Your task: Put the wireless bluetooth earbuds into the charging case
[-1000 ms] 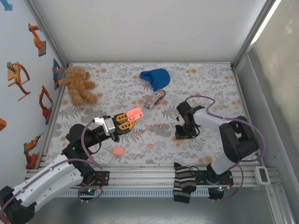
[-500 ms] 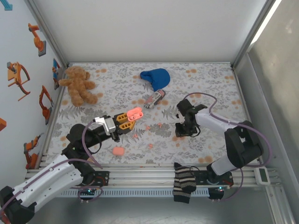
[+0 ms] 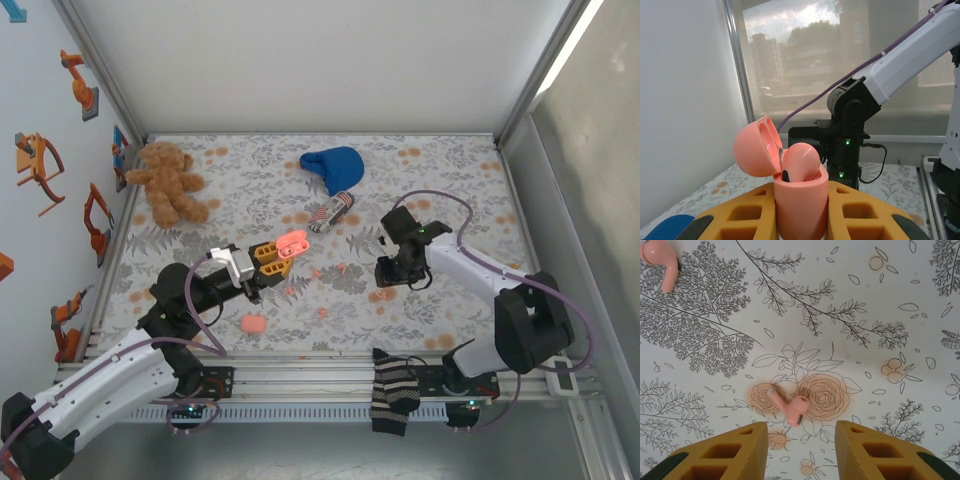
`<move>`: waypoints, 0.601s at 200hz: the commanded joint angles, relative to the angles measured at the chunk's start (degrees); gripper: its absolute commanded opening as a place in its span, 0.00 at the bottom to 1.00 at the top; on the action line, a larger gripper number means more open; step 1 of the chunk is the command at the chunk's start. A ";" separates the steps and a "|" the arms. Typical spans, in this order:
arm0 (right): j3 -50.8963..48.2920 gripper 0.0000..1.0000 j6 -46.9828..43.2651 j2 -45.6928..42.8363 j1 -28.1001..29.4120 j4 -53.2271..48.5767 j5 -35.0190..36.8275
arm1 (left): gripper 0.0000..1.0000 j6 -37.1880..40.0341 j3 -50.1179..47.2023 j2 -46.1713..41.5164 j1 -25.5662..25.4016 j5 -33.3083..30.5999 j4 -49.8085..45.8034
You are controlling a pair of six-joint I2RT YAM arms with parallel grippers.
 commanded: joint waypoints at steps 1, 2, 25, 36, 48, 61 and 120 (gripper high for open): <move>-0.89 0.41 0.76 0.17 0.43 0.68 -0.58 | 0.00 -0.56 0.13 -1.00 -0.30 -0.18 1.51; -0.89 0.41 0.74 0.29 0.44 0.66 -0.62 | 0.00 -0.57 0.14 -1.00 -0.29 -0.14 1.49; -1.31 0.44 1.09 0.62 1.13 -0.15 -0.41 | 0.00 -0.65 -0.04 -1.33 -0.29 -0.39 1.22; -2.35 0.44 2.48 0.28 1.15 0.57 -0.65 | 0.00 -0.60 -0.19 -1.34 -0.32 -0.52 1.20; -3.59 0.44 4.26 -0.39 1.16 1.85 -1.01 | 0.00 -0.62 -0.18 -1.36 -0.30 -0.63 1.28; -4.91 0.44 6.16 -1.15 1.16 3.29 -1.76 | 0.00 -0.63 -0.19 -1.51 -0.37 -0.71 1.24; -3.53 0.47 7.07 0.88 3.00 3.00 3.95 | 0.00 -0.49 -0.01 -1.25 -0.37 -0.39 1.22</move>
